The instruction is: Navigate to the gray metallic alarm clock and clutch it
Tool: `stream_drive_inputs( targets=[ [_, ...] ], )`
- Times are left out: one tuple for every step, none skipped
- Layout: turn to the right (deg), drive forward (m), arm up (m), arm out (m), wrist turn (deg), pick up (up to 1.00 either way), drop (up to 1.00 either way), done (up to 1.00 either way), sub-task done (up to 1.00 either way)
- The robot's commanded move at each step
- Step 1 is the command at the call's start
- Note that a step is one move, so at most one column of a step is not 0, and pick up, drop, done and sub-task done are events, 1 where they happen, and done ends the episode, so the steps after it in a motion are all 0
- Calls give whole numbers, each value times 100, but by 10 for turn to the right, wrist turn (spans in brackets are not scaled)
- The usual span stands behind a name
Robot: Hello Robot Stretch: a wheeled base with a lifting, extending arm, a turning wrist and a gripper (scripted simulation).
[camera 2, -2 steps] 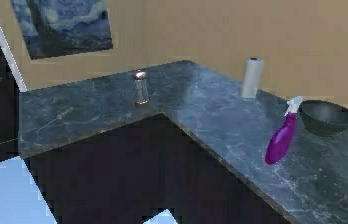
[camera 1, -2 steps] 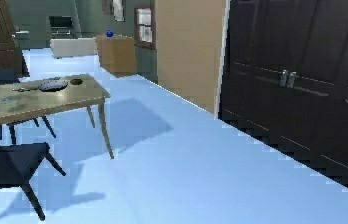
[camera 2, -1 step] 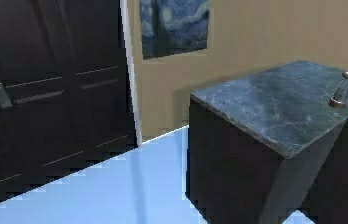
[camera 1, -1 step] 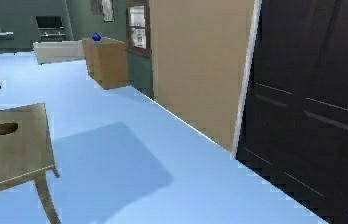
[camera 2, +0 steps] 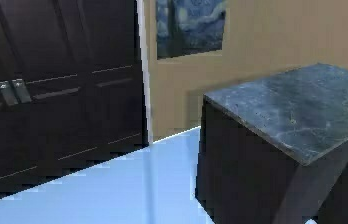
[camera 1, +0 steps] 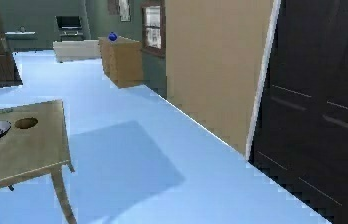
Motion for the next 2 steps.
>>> stream_drive_inputs(
  targets=[
    [0, 95, 0, 0, 0, 0, 0, 0, 0],
    [-270, 0, 0, 0, 0, 0, 0, 0, 0]
  ],
)
